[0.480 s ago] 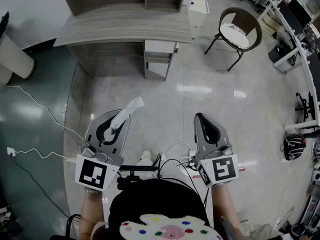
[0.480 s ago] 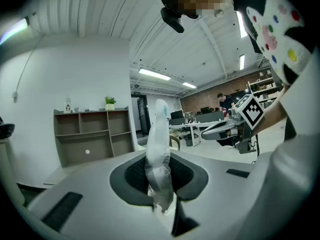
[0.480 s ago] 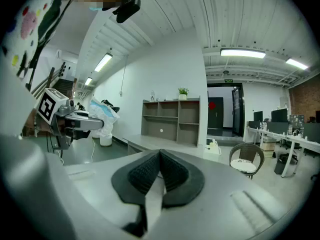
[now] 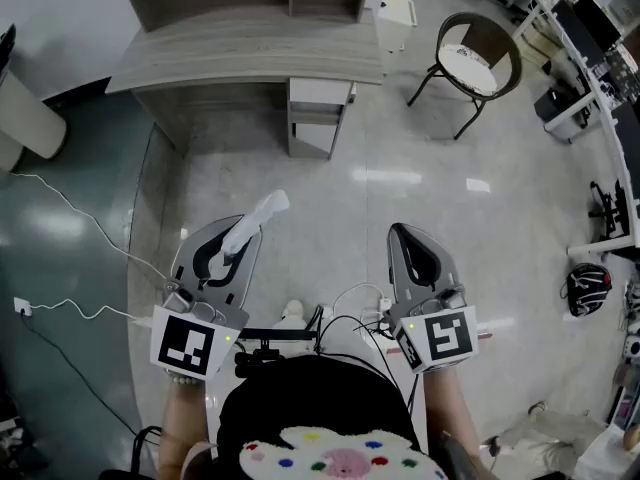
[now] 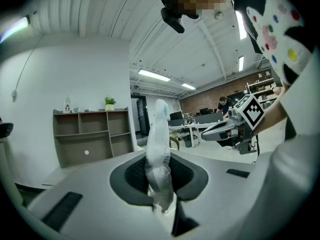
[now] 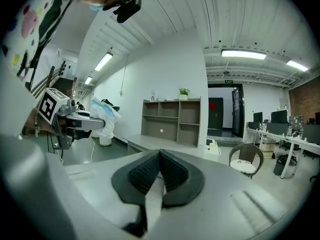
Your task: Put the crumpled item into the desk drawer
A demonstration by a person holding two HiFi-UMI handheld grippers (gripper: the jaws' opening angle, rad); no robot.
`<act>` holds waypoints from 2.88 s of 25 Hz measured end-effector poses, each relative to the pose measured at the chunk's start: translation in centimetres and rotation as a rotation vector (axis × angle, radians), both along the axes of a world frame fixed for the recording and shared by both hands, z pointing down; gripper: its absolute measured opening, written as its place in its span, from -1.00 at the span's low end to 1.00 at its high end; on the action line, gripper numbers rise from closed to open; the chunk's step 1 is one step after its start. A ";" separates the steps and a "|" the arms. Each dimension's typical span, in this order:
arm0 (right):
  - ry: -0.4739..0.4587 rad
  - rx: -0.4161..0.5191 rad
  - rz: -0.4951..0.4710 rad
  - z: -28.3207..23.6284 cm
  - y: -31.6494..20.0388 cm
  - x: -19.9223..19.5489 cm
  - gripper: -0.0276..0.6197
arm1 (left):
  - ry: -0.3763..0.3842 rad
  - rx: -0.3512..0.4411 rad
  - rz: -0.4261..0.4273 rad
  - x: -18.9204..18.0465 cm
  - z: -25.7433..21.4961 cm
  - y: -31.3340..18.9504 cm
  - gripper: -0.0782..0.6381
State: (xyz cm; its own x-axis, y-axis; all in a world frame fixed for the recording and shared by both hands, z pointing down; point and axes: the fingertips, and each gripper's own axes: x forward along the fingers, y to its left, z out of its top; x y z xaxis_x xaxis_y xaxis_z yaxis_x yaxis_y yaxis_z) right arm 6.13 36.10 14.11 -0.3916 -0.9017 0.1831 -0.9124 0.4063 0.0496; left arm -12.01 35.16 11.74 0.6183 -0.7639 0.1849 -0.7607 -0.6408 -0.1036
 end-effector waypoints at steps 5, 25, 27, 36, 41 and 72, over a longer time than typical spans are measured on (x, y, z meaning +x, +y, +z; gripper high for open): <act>-0.009 0.001 0.007 -0.2 0.2 -0.9 -0.89 | 0.012 0.018 0.023 -0.4 -0.4 0.1 -0.63; -0.020 0.046 0.104 -1.0 0.7 -3.0 -0.89 | 0.030 0.049 0.029 -5.0 -0.4 0.5 -0.63; -0.015 0.050 0.099 -1.1 0.6 -3.2 -0.89 | 0.029 0.051 0.030 -5.1 -0.3 0.3 -0.63; -0.023 0.058 0.094 -1.0 -2.1 -2.6 -0.89 | 0.027 0.061 0.020 -4.7 -0.6 -2.6 -0.63; -0.025 0.057 0.071 -0.6 -4.3 -2.3 -0.89 | 0.021 0.076 0.004 -4.3 -0.5 -4.8 -0.63; -0.035 0.015 -0.118 0.6 -29.0 3.3 -0.89 | 0.020 0.058 -0.155 2.5 -0.3 -26.0 -0.63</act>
